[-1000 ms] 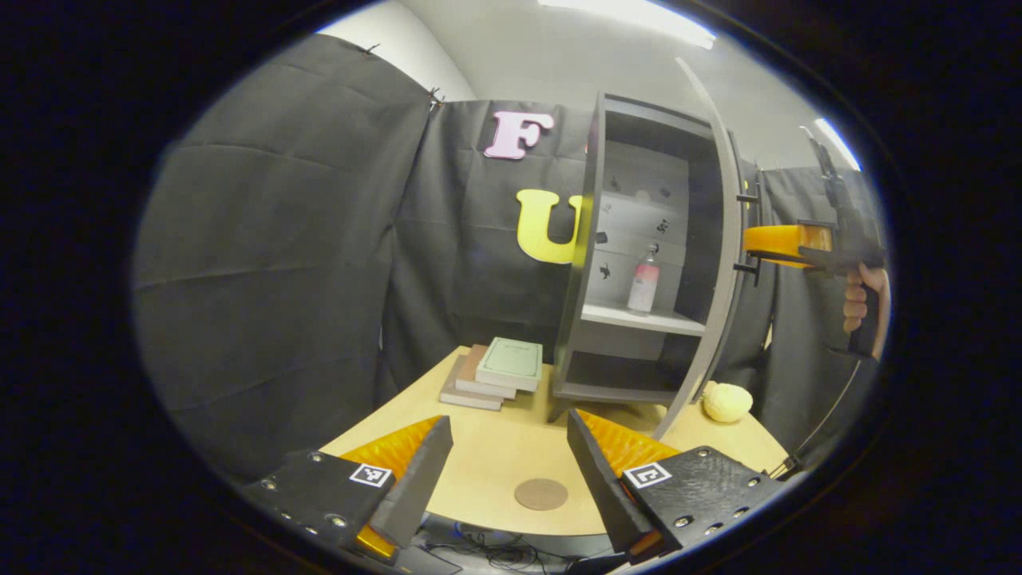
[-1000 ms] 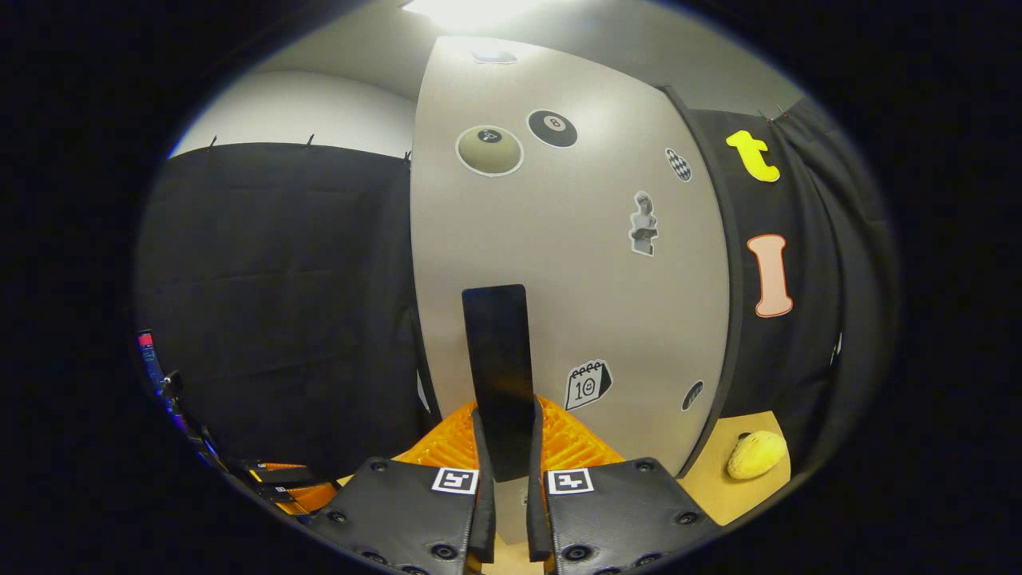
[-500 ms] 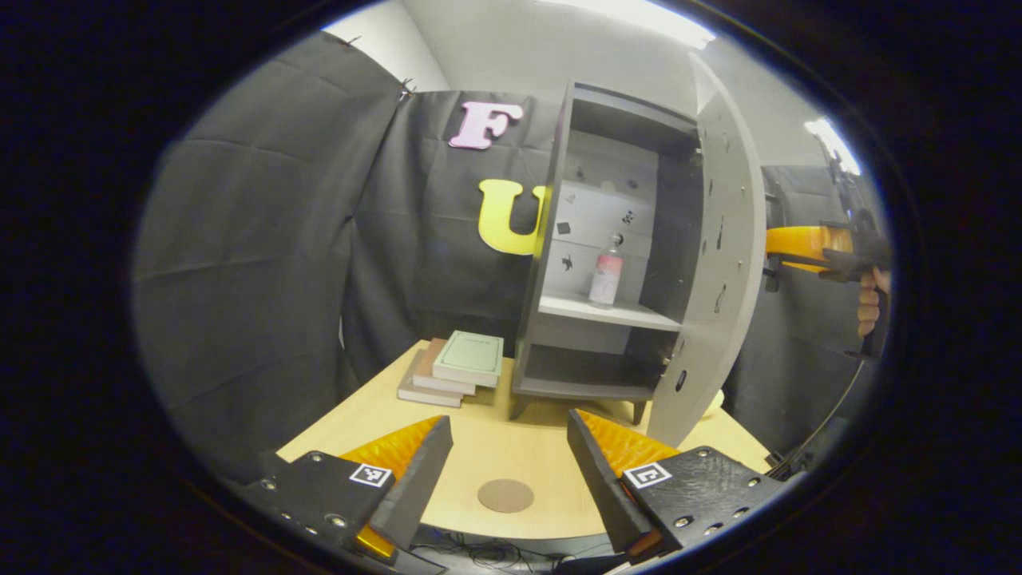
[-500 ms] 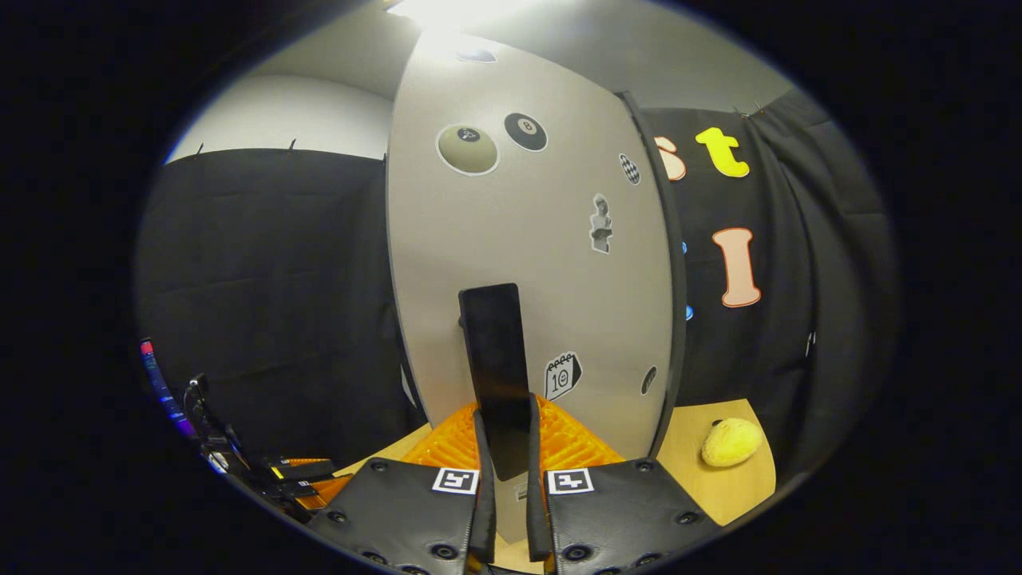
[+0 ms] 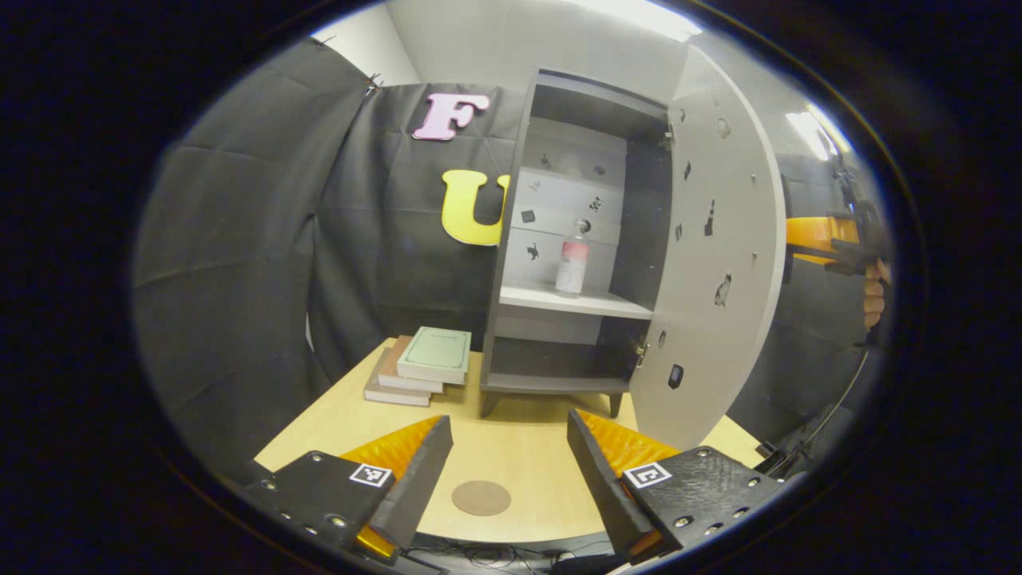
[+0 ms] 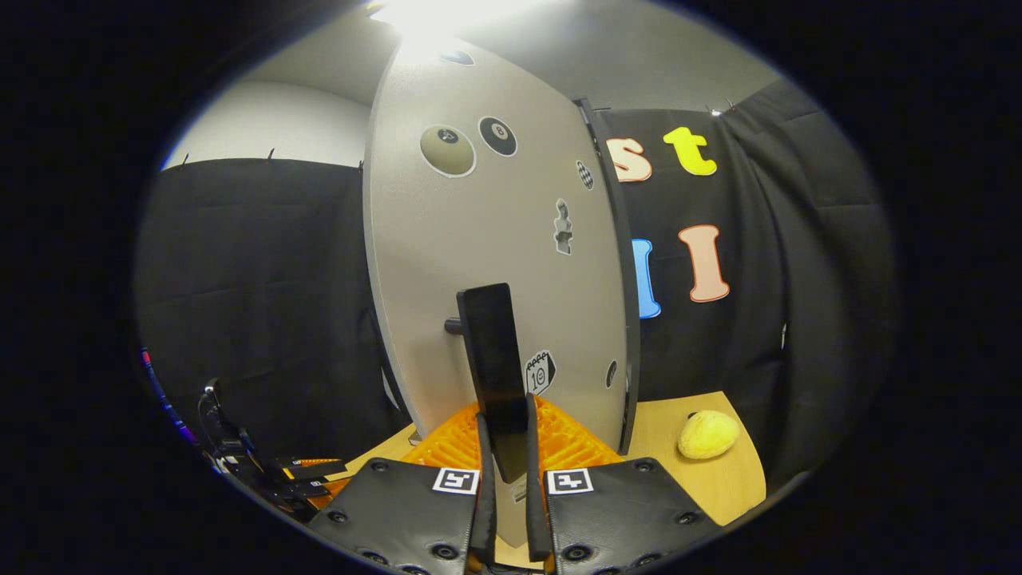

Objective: Open the cabinet door with the right hand, grasp the bottle in the cabinet with the left hand and place it on the coaster, then close the cabinet door with the right hand.

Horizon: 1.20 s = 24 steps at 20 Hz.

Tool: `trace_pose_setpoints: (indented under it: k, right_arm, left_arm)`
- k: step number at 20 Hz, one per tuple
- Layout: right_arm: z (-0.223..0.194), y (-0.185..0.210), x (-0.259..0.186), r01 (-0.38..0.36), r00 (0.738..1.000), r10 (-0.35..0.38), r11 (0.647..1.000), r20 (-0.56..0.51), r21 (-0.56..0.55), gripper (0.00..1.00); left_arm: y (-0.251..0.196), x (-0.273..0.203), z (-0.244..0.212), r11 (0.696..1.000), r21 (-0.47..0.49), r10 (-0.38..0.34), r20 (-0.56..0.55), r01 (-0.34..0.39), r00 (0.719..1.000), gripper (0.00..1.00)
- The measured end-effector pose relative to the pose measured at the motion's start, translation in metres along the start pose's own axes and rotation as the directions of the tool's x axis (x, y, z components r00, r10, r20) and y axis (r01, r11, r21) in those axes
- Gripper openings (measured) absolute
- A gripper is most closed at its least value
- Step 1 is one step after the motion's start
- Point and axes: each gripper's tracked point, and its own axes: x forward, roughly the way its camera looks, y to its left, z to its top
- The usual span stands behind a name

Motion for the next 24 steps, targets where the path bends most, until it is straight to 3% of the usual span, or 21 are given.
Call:
trace_pose_setpoints:
  k: [6, 11, 18, 24]
  right_arm:
    - [0.003, -0.014, -0.004, 0.087, 0.996, -0.087, 0.996, 0.022, -0.024, 0.17]
    - [0.004, -0.020, -0.007, 0.107, 0.994, -0.108, 0.994, 0.027, 0.031, 0.17]
    - [0.006, -0.037, -0.012, 0.148, 0.989, -0.148, 0.988, 0.019, -0.031, 0.16]
    - [0.010, -0.059, -0.020, 0.194, 0.979, -0.199, 0.977, 0.050, 0.092, 0.15]
  left_arm:
    - [-0.004, 0.010, -0.011, 1.000, -0.007, -0.029, -0.024, 0.029, 0.999, 0.90]
    - [-0.007, 0.014, -0.012, 0.999, 0.000, -0.048, -0.031, 0.048, 0.998, 0.90]
    - [-0.008, 0.017, -0.013, 0.998, 0.012, -0.057, -0.041, 0.058, 0.998, 0.90]
    - [-0.013, 0.022, -0.014, 0.996, 0.022, -0.082, -0.050, 0.083, 0.995, 0.90]
